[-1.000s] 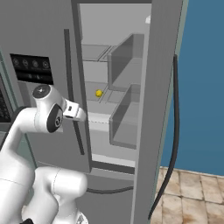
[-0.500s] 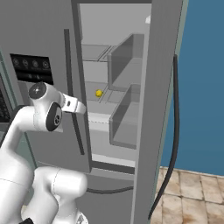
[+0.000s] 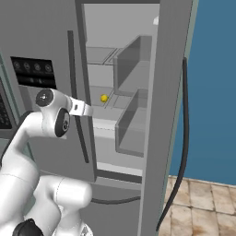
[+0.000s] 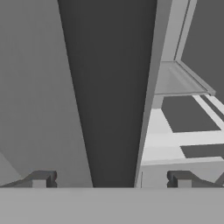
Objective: Retrieve a lemon from the fridge and place it on the cutting board with the fish.
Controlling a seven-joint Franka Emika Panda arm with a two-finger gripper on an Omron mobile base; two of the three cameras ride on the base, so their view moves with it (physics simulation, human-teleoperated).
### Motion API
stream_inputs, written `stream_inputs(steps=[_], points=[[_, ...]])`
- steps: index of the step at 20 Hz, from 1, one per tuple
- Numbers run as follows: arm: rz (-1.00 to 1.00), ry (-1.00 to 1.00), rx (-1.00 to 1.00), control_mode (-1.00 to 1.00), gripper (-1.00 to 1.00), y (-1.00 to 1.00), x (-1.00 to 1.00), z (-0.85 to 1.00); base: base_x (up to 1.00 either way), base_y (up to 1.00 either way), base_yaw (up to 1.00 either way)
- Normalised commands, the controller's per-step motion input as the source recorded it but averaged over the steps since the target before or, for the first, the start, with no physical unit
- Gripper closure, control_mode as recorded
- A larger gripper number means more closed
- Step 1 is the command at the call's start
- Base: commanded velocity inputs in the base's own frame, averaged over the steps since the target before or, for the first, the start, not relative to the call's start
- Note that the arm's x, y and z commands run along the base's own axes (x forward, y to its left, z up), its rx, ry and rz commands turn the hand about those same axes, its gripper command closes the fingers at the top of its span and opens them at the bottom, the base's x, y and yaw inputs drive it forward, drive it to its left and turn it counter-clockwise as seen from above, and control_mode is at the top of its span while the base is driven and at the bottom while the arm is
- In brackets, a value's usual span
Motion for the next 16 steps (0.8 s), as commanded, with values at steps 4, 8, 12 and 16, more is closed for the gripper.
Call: stream_inputs(steps=[4,8,12,16], points=[[-0.01,0.00,-0.02,-1.00,-1.00,0.00,0.38,-0.03,0.00,0.00,0.00],[0.00,-0.06,-0.01,-1.00,-1.00,0.00,0.27,-0.02,0.00,0.00,0.00],[0.00,-0.02,0.00,-1.00,-1.00,0.00,0.09,0.00,0.00,0.00,0.00],[0.00,0.00,0.00,-1.00,1.00,0.00,0.04,0.00,0.00,0.00,0.00]])
